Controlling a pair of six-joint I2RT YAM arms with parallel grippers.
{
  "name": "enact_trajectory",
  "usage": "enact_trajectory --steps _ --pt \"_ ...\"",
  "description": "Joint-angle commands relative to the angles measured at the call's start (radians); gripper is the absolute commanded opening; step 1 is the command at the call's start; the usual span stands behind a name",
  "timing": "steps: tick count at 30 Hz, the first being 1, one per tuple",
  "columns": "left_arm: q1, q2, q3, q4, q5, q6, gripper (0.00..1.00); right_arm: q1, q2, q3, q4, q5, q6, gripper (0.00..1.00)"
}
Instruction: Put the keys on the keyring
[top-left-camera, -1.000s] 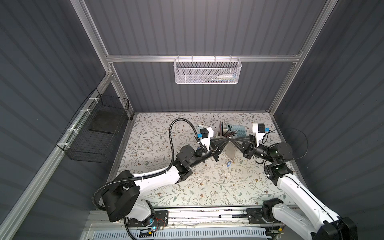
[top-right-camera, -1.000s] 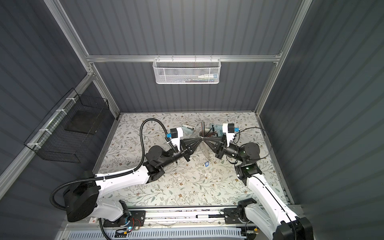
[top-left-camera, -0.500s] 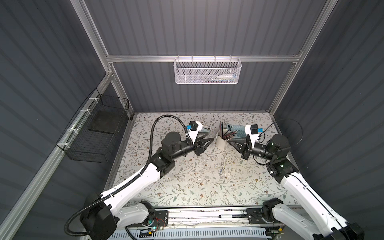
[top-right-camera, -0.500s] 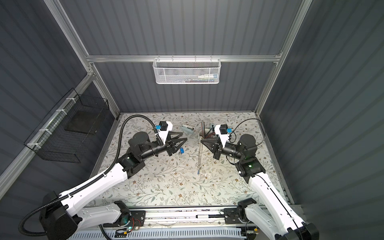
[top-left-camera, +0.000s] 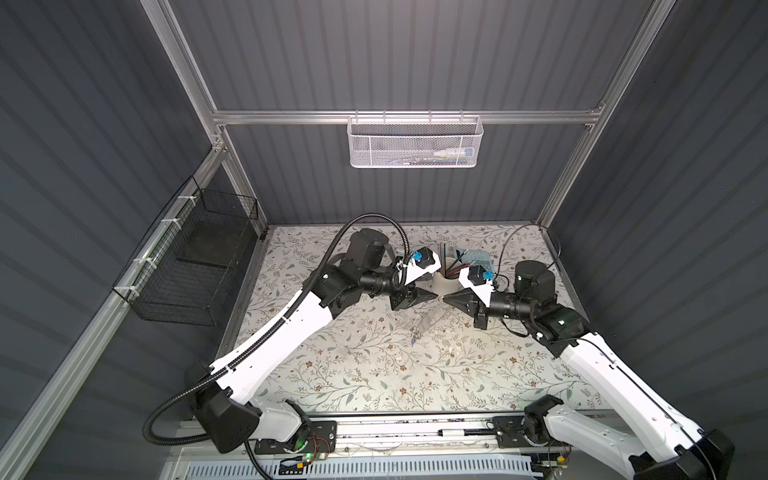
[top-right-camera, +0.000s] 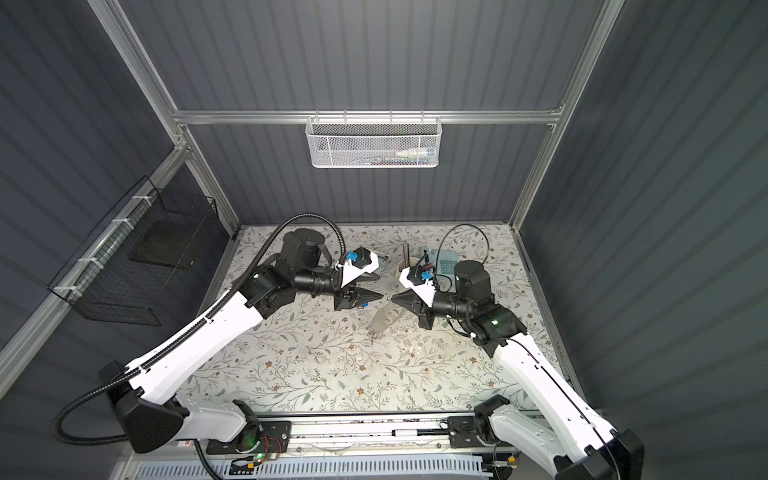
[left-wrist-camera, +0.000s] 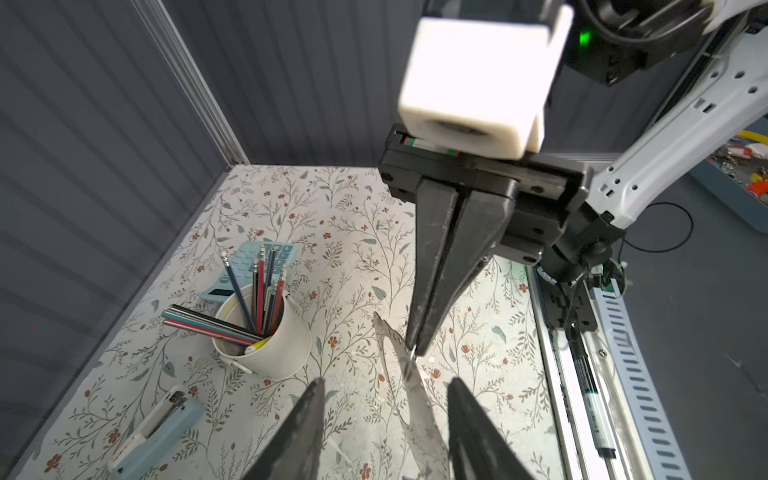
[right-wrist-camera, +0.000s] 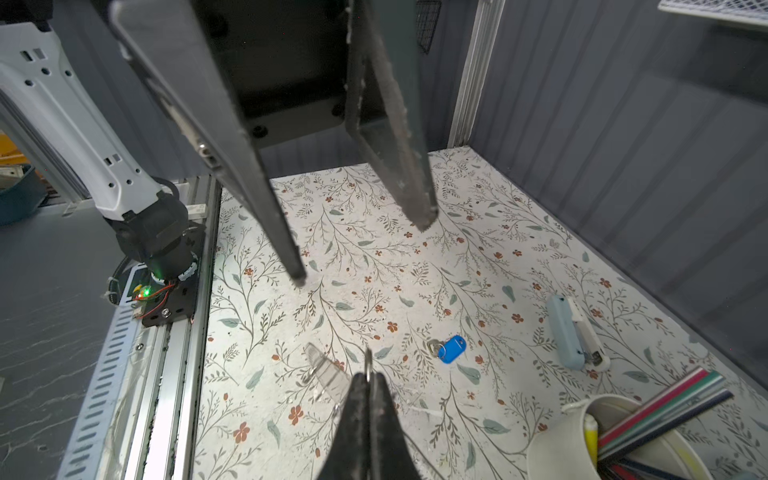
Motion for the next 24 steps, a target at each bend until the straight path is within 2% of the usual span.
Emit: enact_trajectory --steps 1,4,18,24 --pt "-0.01 0.017 0.05 -0.12 0.039 0.074 0.45 0.005 -0.009 0.032 -0.026 -0.019 -0.047 0.0" --pt "-0.016 0.027 0.06 -0.124 0.037 0.083 0.4 0.006 -0.01 0.03 -0.019 -0.033 -0.039 0.0" --pt "-0.045 0.095 0.106 -0.16 0.024 0.11 0.3 0.006 -0.004 0.027 0.008 -0.055 -0.023 0.0" --pt "-0.054 0.113 0.11 -0.161 0.006 0.112 0.2 0.006 -0.003 0.027 0.016 -0.057 -0.014 0.0"
